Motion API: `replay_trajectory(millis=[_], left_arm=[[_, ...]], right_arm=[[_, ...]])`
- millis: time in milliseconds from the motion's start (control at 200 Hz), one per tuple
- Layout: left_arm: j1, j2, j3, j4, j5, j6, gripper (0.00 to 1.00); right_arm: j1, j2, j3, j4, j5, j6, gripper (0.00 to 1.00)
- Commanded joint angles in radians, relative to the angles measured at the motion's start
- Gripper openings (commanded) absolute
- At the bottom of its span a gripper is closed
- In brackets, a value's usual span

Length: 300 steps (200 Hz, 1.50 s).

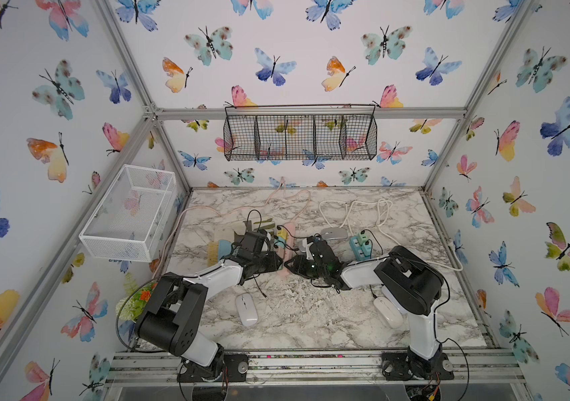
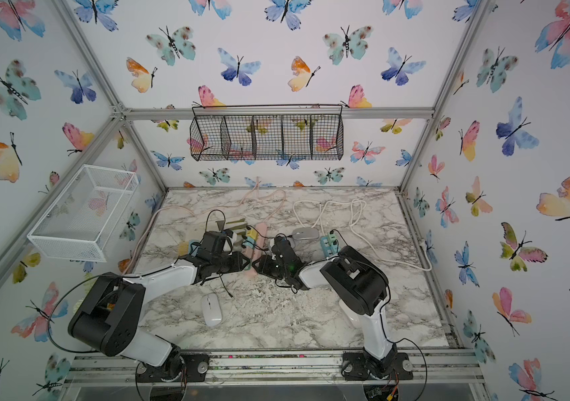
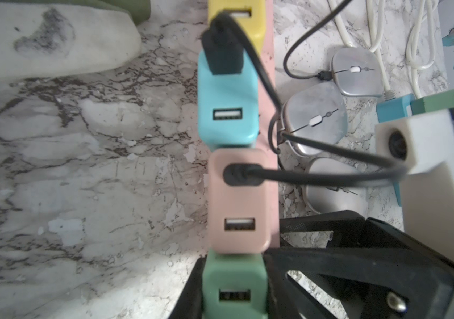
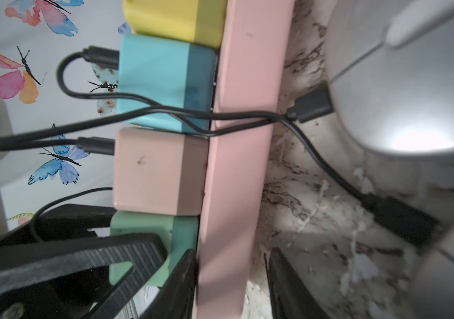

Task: Unplug the wireless mouse
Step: Remove the plug from the socket.

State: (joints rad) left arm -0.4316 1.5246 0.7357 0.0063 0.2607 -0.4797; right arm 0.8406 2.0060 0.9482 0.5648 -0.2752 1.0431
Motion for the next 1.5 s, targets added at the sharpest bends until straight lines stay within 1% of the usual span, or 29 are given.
replay_trajectory(millis=[0, 355, 440, 526, 701, 866, 996, 1136, 1191, 1226, 1276, 1421, 1457, 1497], left_arm=[[0.0, -0.014, -0.022, -0.022, 0.029, 0.0, 0.0], [0.002, -0.006, -0.029, -0.013, 0.045, 0.003, 0.0], [0.0, -0.003, -0.029, -0.01, 0.049, 0.004, 0.0], [0.002, -0.007, -0.029, -0.008, 0.048, 0.004, 0.0], [0.001, -0.014, -0.015, -0.018, 0.041, 0.008, 0.0], [0.0, -0.09, -0.008, 0.005, 0.033, 0.037, 0.0], [0.005, -0.166, -0.032, 0.054, 0.025, 0.043, 0.0], [0.059, -0.172, -0.051, 0.086, 0.094, 0.006, 0.0], [0.075, -0.173, -0.061, 0.095, 0.104, -0.004, 0.0], [0.074, -0.176, -0.061, 0.086, 0.091, 0.003, 0.0], [0.065, -0.18, -0.049, 0.047, 0.042, 0.02, 0.0], [-0.015, -0.182, 0.005, -0.083, -0.186, 0.087, 0.0], [-0.026, -0.176, 0.014, -0.099, -0.202, 0.093, 0.0], [-0.027, -0.173, 0.012, -0.098, -0.18, 0.092, 0.0]], right_arm=[[0.002, 0.028, 0.018, 0.016, -0.018, 0.024, 0.44], [-0.004, 0.078, 0.017, 0.115, -0.08, 0.082, 0.39], [-0.006, 0.084, 0.019, 0.115, -0.081, 0.087, 0.38], [-0.005, 0.088, 0.02, 0.109, -0.081, 0.087, 0.34], [-0.008, 0.085, 0.016, 0.062, -0.053, 0.092, 0.22], [-0.01, 0.067, 0.008, -0.023, 0.014, 0.09, 0.18], [-0.017, 0.058, -0.01, -0.044, 0.039, 0.095, 0.15], [-0.02, 0.056, -0.025, -0.042, 0.043, 0.103, 0.13], [-0.021, 0.056, -0.025, -0.04, 0.042, 0.104, 0.13], [-0.021, 0.057, -0.025, -0.04, 0.041, 0.106, 0.13], [-0.021, 0.057, -0.023, -0.042, 0.041, 0.104, 0.12], [-0.021, 0.059, -0.016, -0.048, 0.04, 0.101, 0.12], [-0.021, 0.06, -0.016, -0.048, 0.039, 0.101, 0.12], [-0.021, 0.059, -0.016, -0.048, 0.04, 0.101, 0.12]])
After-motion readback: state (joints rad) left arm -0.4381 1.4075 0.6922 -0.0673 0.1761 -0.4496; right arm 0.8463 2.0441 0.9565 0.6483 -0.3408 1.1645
